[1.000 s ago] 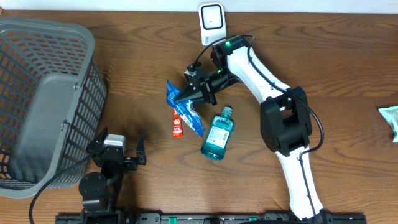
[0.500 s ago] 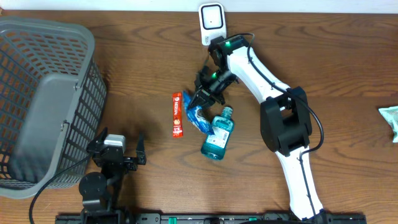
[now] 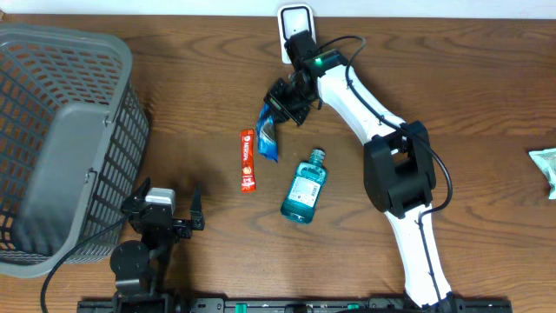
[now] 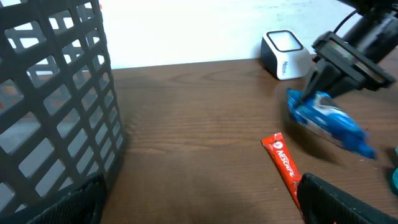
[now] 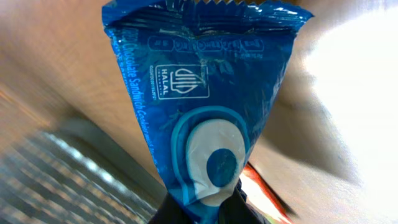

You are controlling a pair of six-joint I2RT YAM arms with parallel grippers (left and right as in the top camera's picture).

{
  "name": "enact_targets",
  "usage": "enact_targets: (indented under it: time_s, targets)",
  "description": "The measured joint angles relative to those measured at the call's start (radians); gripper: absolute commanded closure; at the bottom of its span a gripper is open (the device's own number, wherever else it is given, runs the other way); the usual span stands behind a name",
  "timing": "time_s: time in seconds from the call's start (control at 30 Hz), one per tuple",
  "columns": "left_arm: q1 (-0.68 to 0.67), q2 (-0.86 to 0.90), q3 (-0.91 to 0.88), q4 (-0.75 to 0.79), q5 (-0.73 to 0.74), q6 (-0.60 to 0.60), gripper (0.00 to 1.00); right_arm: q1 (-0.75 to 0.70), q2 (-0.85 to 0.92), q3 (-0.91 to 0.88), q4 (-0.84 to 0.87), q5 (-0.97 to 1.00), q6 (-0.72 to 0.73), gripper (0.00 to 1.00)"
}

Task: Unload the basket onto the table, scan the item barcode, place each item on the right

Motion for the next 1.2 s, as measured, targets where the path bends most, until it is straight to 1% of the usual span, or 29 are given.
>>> enact_targets:
  time_s: [0.13, 0.27, 0.47, 0.53, 0.57, 0.67, 0.87, 1.03, 1.2]
  targets:
    - [0.000, 0.000, 0.000, 0.000, 0.000, 0.000, 0.02, 0.000, -0.003, 0.000, 0.079, 0.091, 0.163, 0.99]
    - [0.000, 0.000, 0.000, 0.000, 0.000, 0.000, 0.02, -0.002, -0.017, 0.000, 0.135, 0.232, 0.296, 0.99]
    - [0.000, 0.000, 0.000, 0.000, 0.000, 0.000, 0.02, -0.006, -0.050, 0.021, 0.188, 0.455, 0.409, 0.98]
    - [0.000, 0.000, 0.000, 0.000, 0.000, 0.000, 0.02, -0.006, -0.055, 0.041, 0.232, 0.562, 0.438, 0.98]
    - [0.000, 0.000, 0.000, 0.000, 0.000, 0.000, 0.02, -0.006, -0.056, 0.043, 0.236, 0.571, 0.441, 0.99]
    - [0.000, 0.000, 0.000, 0.000, 0.000, 0.000, 0.02, -0.006, -0.060, 0.047, 0.285, 0.681, 0.474, 0.98]
    - [0.000, 0.000, 0.000, 0.000, 0.000, 0.000, 0.02, -0.022, -0.060, 0.048, 0.427, 0.841, 0.500, 0.98]
    - [0.000, 0.000, 0.000, 0.000, 0.000, 0.000, 0.02, -0.075, -0.060, 0.048, 0.503, 0.928, 0.505, 0.98]
    - [0.000, 0.000, 0.000, 0.000, 0.000, 0.000, 0.02, -0.121, -0.060, 0.048, 0.597, 0.962, 0.508, 0.98]
